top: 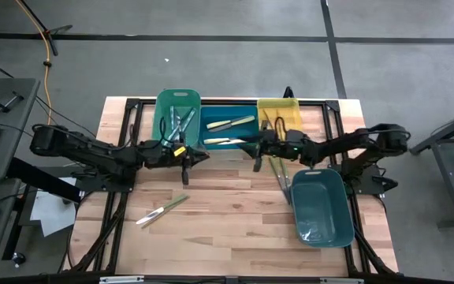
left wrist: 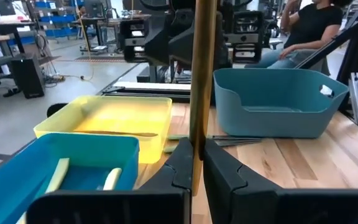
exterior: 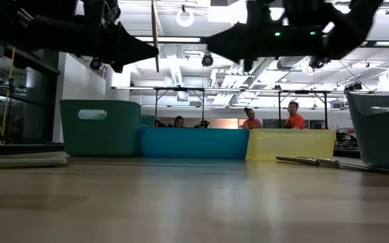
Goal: Sort silverware by color (type)
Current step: Put the gold knife into the yellow bin
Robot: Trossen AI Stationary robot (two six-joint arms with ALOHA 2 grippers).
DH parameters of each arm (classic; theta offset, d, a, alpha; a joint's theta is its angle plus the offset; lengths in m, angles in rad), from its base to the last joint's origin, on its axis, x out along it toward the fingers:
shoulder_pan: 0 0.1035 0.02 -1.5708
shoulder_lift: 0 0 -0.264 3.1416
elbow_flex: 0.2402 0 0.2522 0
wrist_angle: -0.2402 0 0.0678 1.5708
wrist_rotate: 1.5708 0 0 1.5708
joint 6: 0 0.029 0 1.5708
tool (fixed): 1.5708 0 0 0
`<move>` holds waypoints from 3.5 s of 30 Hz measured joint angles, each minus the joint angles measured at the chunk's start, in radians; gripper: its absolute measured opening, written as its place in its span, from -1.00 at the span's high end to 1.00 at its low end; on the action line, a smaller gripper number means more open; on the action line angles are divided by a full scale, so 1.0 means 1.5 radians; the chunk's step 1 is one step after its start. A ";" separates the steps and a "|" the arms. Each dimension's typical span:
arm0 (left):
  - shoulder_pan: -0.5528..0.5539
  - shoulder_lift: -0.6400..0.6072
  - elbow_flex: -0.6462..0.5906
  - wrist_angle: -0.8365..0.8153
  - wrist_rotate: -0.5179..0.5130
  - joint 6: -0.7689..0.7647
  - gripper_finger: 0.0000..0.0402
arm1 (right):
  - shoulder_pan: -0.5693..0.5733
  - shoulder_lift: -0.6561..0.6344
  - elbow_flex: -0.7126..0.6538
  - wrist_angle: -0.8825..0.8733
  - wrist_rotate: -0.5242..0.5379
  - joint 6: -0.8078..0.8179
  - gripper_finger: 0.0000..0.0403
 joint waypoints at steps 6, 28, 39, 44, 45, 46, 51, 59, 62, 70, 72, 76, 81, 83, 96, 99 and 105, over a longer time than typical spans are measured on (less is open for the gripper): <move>0.000 0.079 0.025 -0.001 -0.015 -0.013 0.96 | 0.008 0.108 0.114 -0.006 0.000 -0.003 0.05; -0.001 0.114 0.048 -0.021 -0.035 -0.025 0.96 | 0.007 0.148 0.219 -0.177 -0.081 -0.021 -0.13; 0.000 0.048 0.048 -0.084 -0.064 -0.047 0.96 | 0.028 0.103 0.218 -0.229 -0.101 -0.049 -0.12; 0.000 0.094 0.049 -0.022 -0.035 -0.052 0.96 | 0.037 0.119 0.218 -0.187 -0.068 -0.048 -0.12; 0.000 0.103 0.049 -0.014 -0.033 -0.052 0.96 | 0.037 0.119 0.218 -0.186 -0.065 -0.048 -0.12; 0.000 0.110 0.049 -0.006 -0.033 -0.052 0.96 | 0.038 0.119 0.218 -0.186 -0.065 -0.048 -0.12; 0.000 0.135 0.049 0.033 -0.031 -0.052 0.96 | 0.037 0.119 0.218 -0.186 -0.063 -0.027 -0.12; 0.000 0.170 0.077 0.035 0.003 -0.045 0.96 | 0.037 0.119 0.218 -0.207 -0.071 -0.020 -0.12; 0.000 0.173 0.076 0.032 -0.003 -0.034 0.96 | 0.037 0.119 0.218 -0.210 -0.071 -0.003 -0.12; 0.013 0.163 0.076 0.032 -0.001 -0.034 0.96 | 0.036 0.119 0.218 -0.220 -0.070 0.010 0.01; 0.013 0.163 0.076 0.032 0.000 -0.038 0.96 | 0.036 0.119 0.218 -0.219 -0.066 0.016 0.13; 0.013 0.163 0.076 0.032 0.000 -0.045 0.96 | 0.036 0.119 0.218 -0.219 -0.064 0.016 0.39; 0.013 0.163 0.076 0.032 0.000 -0.051 0.96 | 0.036 0.119 0.218 -0.219 -0.064 0.015 0.64; 0.013 0.163 0.076 0.032 0.000 -0.051 0.96 | 0.036 0.119 0.218 -0.219 -0.063 0.015 0.73; 0.013 0.163 0.076 0.032 0.000 -0.057 0.69 | 0.036 0.119 0.218 -0.229 -0.063 0.011 0.87; 0.013 0.156 0.076 0.011 0.000 -0.063 0.62 | 0.034 0.109 0.218 -0.248 -0.059 0.010 0.92; 0.013 0.079 0.075 -0.121 -0.041 -0.063 0.46 | 0.034 0.043 0.218 -0.363 0.021 -0.006 0.92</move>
